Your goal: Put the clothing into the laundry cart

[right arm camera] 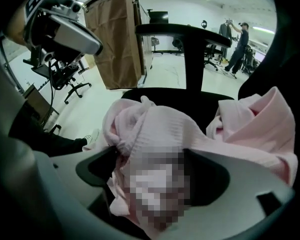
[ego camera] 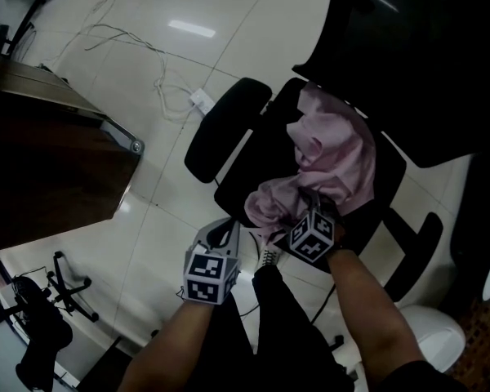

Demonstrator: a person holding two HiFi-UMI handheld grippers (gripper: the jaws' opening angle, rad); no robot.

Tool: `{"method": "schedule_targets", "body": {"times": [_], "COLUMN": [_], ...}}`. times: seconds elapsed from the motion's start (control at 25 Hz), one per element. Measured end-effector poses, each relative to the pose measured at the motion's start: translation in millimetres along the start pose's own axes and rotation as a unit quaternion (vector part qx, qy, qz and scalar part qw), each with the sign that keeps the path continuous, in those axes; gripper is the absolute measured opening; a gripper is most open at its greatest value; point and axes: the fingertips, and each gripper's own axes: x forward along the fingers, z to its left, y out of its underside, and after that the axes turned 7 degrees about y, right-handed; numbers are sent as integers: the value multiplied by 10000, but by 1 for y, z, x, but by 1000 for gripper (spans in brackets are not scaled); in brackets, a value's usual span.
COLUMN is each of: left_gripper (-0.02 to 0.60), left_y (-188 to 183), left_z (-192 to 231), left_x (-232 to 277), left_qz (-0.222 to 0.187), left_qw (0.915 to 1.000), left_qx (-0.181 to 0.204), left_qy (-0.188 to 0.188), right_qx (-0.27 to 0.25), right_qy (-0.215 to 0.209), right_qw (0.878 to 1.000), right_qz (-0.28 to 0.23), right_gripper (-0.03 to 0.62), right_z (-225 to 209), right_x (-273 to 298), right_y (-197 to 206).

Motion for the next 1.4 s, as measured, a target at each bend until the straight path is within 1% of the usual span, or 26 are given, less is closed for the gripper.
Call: {"method": "schedule_targets", "body": {"times": [0.12, 0.32, 0.44, 0.48, 0.52, 0.56, 0.6, 0.64, 0.72, 0.8, 0.84, 0.88, 0.96, 1.04, 1.16, 1.28, 1.36, 1.4], "left_gripper": [-2, -2, -2, -2, -2, -2, -2, -2, -2, -2, -2, -2, -2, -2, -2, -2, -2, -2], "left_y": [3, 8, 10, 11, 12, 13, 14, 15, 13, 9, 6, 2, -8, -25, -54, -85, -102, -108], "left_z": [3, 4, 5, 6, 7, 8, 9, 9, 9, 8, 7, 7, 6, 4, -4, -14, -20, -20], "left_x": [2, 8, 6, 4, 3, 1, 0, -2, -8, -16, -22, -29, -46, -67, -100, -134, -158, -169], "left_qz": [5, 15, 12, 11, 12, 11, 8, 3, -24, -82, -123, -172, -305, -479, -773, -1104, -1262, -1316], "left_qw": [10000, 10000, 10000, 9999, 9999, 9999, 9999, 9999, 9999, 9999, 9999, 9998, 9995, 9988, 9969, 9938, 9917, 9908], "left_qx": [-18, -60, -86, -91, -94, -99, -108, -116, -113, -90, -79, -71, -59, -41, 37, 158, 257, 327], "left_qy": [8, 35, 47, 44, 36, 25, 15, 5, -7, -13, -21, -33, -70, -110, -109, -32, 12, 1], "right_qx": [-169, -575, -575, -574, -600, -634, -640, -584, -213, 490, 926, 1362, 2118, 2668, 3221, 3678, 3802, 3800], "right_qy": [-82, -266, -271, -295, -331, -367, -393, -406, -409, -443, -473, -494, -476, -406, -268, -342, -395, -393], "right_qw": [9998, 9972, 9972, 9973, 9972, 9971, 9971, 9975, 9981, 9936, 9871, 9771, 9506, 9236, 8885, 8537, 8381, 8334], "right_qz": [89, 398, 386, 356, 296, 209, 100, -29, -399, -916, -1221, -1556, -2220, -2723, -3257, -3670, -3893, -3995], "right_gripper": [468, 496, 497, 479, 426, 353, 262, 224, 192, 189, 189, 189, 189, 189, 187, 187, 187, 187], "right_z": [5, 23, 25, 27, 31, 35, 39, 41, 38, 27, 19, 10, -11, -31, -55, -68, -71, -70], "right_x": [8, 28, 28, 29, 28, 27, 25, 21, 9, -15, -31, -51, -98, -147, -212, -267, -303, -322], "right_y": [2, 12, 4, 4, 4, 4, 2, 0, -11, -29, -40, -52, -78, -97, -114, -127, -138, -145]}}
